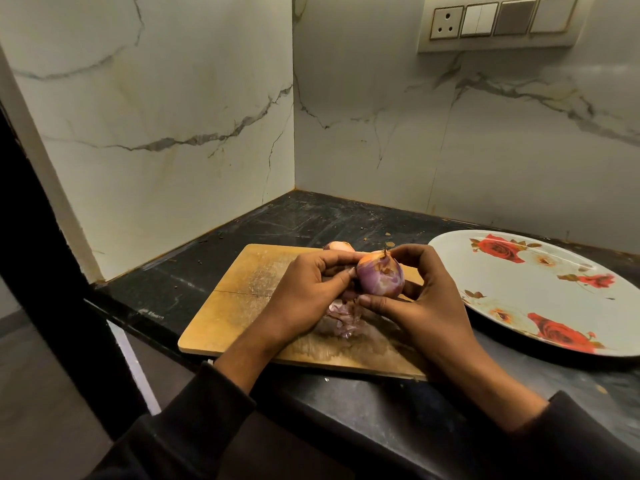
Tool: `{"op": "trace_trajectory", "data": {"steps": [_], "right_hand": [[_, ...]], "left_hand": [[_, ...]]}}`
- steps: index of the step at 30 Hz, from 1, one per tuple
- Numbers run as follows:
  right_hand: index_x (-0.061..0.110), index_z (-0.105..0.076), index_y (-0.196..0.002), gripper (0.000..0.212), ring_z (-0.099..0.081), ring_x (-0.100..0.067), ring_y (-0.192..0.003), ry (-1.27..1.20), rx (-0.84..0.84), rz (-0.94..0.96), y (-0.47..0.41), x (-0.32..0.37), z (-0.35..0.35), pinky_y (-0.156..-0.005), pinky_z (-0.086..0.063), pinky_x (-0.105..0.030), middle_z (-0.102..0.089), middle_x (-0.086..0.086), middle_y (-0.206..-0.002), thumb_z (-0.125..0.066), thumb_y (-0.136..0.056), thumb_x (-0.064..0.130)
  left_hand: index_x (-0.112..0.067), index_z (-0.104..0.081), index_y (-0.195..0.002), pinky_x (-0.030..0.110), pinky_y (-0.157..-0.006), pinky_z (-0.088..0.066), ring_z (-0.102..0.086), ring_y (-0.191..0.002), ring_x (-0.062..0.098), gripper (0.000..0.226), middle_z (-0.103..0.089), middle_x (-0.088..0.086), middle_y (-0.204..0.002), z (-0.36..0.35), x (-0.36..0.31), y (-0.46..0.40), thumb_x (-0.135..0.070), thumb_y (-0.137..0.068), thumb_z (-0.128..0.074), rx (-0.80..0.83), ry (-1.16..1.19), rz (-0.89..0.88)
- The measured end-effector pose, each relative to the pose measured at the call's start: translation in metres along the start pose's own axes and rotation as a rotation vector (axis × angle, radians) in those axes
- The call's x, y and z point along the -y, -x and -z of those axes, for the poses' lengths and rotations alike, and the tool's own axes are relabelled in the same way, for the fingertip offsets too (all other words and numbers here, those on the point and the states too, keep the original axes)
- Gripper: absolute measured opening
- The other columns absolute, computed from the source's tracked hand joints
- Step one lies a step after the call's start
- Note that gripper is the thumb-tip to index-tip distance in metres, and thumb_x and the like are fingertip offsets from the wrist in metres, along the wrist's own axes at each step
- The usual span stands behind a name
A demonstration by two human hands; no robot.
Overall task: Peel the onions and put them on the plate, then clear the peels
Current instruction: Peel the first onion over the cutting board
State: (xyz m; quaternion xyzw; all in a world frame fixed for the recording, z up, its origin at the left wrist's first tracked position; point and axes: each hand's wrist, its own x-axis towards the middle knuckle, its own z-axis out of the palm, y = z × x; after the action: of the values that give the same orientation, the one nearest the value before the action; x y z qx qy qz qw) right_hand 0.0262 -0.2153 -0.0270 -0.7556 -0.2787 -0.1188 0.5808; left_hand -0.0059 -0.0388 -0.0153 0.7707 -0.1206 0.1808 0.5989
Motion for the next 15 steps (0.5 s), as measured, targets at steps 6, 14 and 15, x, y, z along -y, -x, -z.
{"op": "trace_trajectory", "data": {"steps": [6, 14, 15], "right_hand": [[0.033, -0.054, -0.109, 0.069, -0.067, -0.004, -0.101, -0.059, 0.039, 0.002, 0.0021, 0.0047, -0.0031, -0.081, -0.058, -0.023, -0.061, 0.028, -0.106, -0.088, -0.05, 0.048], [0.017, -0.056, -0.128, 0.065, -0.071, -0.016, -0.105, -0.368, 0.023, -0.143, 0.0017, 0.0028, -0.0004, -0.082, -0.061, -0.028, -0.063, -0.004, -0.125, -0.078, -0.068, 0.021], [0.017, -0.056, -0.13, 0.065, -0.07, -0.015, -0.105, -0.372, 0.014, -0.149, 0.0014, 0.0027, 0.0, -0.082, -0.061, -0.029, -0.063, -0.004, -0.125, -0.078, -0.068, 0.022]], "left_hand": [[-0.026, -0.073, -0.103, 0.02, -0.075, -0.059, -0.074, -0.091, 0.008, 0.032, -0.077, -0.008, -0.095, 0.0017, 0.0013, 0.0004, 0.003, -0.092, -0.065, -0.087, -0.015, -0.018], [-0.023, -0.074, -0.1, 0.02, -0.07, -0.058, -0.073, -0.08, 0.005, 0.025, -0.075, -0.005, -0.089, 0.0023, 0.0063, -0.0007, -0.003, -0.096, -0.06, -0.168, -0.153, -0.018], [-0.023, -0.074, -0.099, 0.016, -0.071, -0.056, -0.071, -0.082, 0.001, 0.024, -0.074, -0.009, -0.089, 0.0025, 0.0057, -0.001, -0.005, -0.097, -0.058, -0.155, -0.198, -0.026]]}}
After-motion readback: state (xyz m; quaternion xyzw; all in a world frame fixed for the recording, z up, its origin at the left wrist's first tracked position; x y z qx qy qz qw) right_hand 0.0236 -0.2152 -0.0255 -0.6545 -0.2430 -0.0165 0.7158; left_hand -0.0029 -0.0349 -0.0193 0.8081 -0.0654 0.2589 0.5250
